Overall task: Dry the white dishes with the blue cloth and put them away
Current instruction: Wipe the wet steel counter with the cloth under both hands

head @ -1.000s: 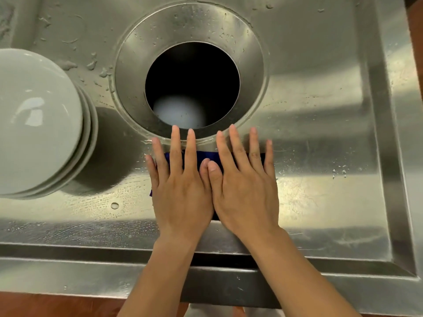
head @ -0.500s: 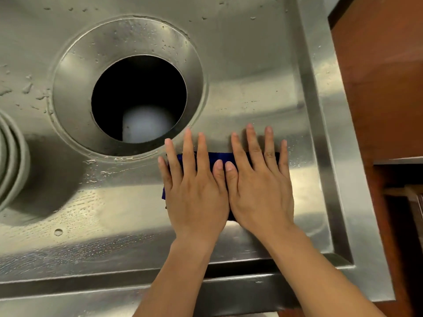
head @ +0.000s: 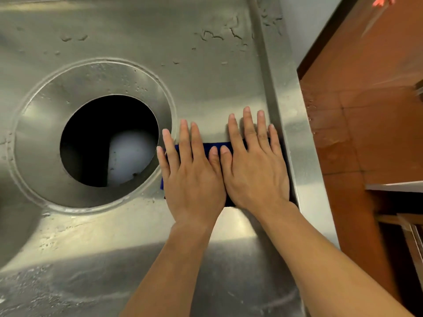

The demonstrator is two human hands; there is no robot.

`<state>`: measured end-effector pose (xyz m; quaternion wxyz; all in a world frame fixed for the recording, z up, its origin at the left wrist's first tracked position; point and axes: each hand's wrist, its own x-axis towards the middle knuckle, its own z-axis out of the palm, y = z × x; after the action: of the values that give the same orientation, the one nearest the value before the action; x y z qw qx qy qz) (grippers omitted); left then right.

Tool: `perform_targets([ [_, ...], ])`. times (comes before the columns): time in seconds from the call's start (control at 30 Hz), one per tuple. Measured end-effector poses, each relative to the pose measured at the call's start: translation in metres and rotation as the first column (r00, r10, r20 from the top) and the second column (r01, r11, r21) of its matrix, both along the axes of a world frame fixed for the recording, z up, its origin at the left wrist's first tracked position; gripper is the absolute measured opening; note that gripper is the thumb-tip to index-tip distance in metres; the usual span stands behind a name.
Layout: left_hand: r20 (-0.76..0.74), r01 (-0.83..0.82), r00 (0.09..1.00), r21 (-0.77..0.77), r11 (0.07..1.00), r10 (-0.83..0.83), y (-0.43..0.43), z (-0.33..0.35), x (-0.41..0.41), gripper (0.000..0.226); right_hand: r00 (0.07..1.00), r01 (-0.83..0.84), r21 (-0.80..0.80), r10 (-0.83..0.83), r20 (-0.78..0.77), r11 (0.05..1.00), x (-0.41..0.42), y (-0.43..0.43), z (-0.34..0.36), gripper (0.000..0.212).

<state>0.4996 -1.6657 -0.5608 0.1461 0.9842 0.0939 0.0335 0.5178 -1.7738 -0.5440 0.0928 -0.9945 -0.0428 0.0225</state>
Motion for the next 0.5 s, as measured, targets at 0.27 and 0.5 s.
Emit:
perform_targets([
  [0.27, 0.012, 0.035, 0.999, 0.005, 0.999, -0.035, 0.004, -0.002, 0.08, 0.059, 0.999, 0.019, 0.004, -0.019, 0.041, 1.0, 0.08, 0.004, -0.005, 0.068],
  [0.5, 0.001, 0.112, 0.994, 0.025, 0.993, -0.112, 0.012, -0.004, 0.168, 0.063, 0.994, 0.083, 0.026, -0.085, 0.075, 0.996, 0.158, 0.011, -0.005, 0.071],
])
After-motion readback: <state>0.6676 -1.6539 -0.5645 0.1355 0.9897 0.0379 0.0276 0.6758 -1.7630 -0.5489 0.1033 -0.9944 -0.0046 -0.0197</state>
